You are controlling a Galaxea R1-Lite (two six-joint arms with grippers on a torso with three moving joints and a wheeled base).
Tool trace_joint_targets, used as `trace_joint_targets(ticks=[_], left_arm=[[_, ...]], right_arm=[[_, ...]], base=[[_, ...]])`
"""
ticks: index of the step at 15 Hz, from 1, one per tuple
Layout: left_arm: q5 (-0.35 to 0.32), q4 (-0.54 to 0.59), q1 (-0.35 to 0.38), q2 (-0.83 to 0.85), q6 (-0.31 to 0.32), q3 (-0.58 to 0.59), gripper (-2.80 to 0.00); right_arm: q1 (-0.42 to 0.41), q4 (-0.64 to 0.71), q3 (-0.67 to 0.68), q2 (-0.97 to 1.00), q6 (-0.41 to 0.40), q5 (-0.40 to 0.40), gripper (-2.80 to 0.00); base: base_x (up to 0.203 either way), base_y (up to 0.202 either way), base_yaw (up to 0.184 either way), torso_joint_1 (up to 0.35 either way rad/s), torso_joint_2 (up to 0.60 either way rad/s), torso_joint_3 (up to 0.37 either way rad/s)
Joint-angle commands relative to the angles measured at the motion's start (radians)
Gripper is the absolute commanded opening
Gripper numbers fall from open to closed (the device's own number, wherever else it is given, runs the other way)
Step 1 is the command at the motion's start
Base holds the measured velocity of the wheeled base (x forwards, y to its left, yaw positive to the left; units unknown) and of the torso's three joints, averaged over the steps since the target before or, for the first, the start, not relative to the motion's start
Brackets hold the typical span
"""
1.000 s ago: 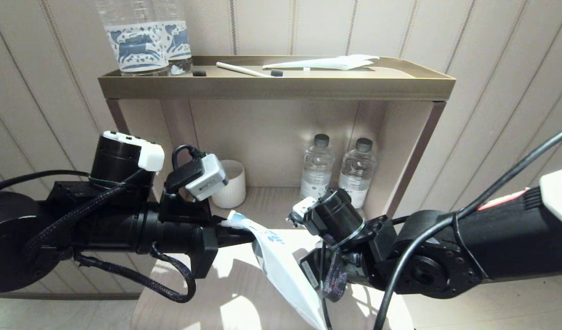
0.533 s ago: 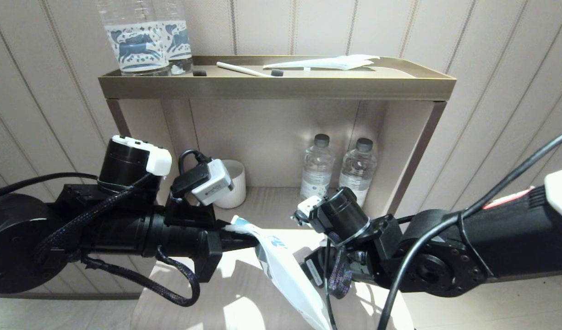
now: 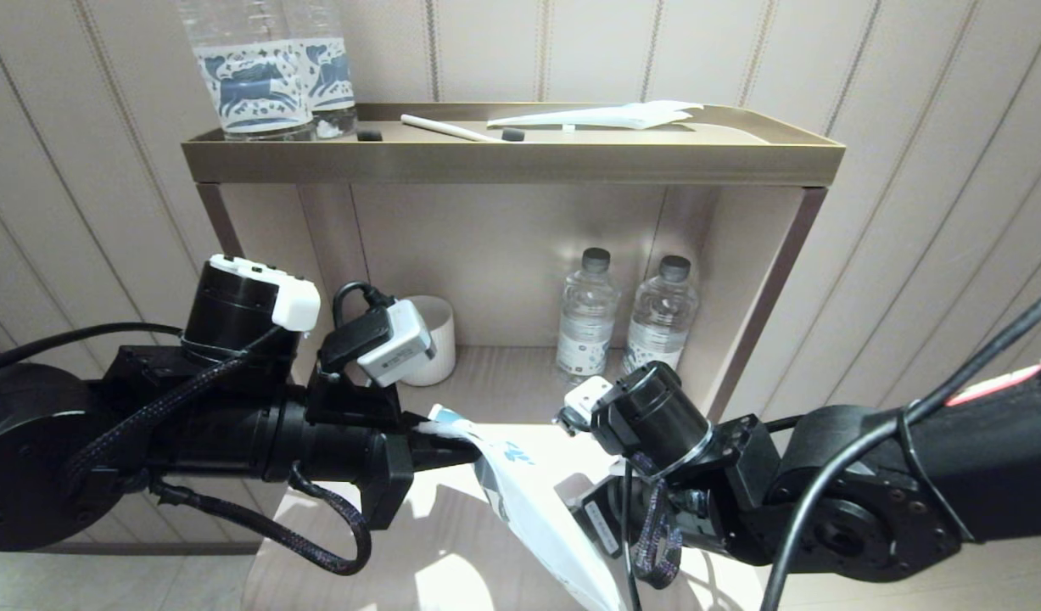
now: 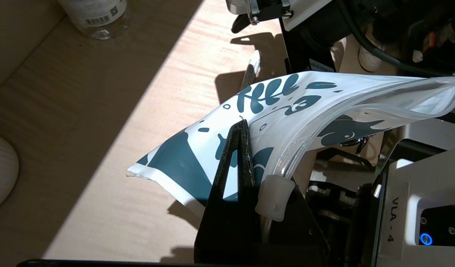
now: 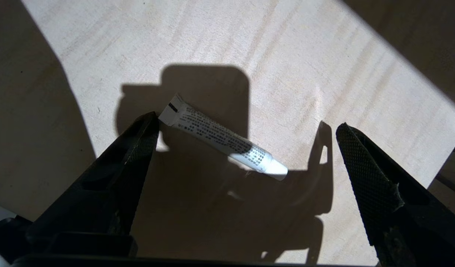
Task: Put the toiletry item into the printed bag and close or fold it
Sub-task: Pick up the toothpaste
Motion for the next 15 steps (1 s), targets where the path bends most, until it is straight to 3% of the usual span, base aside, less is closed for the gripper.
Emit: trace_joint_targets(ticks=[1,15], left_arm=[[-0.003,-0.001,-0.001,-0.001,0.002,0.000,-2.80],[-0.002,-0.001,-0.017,0.003,0.007,0.007,-2.80]], right_arm=[[0.004,-0.003,0.009,-0.011,0.002,-0.001,0.00],[-0.011,-0.003,-0.031,0.031,-0.004,-0.016,0.00]], base=[[0.000,0.000,0.000,0.000,0.00,0.000],[0.000,0.000,0.000,0.000,0.00,0.000]])
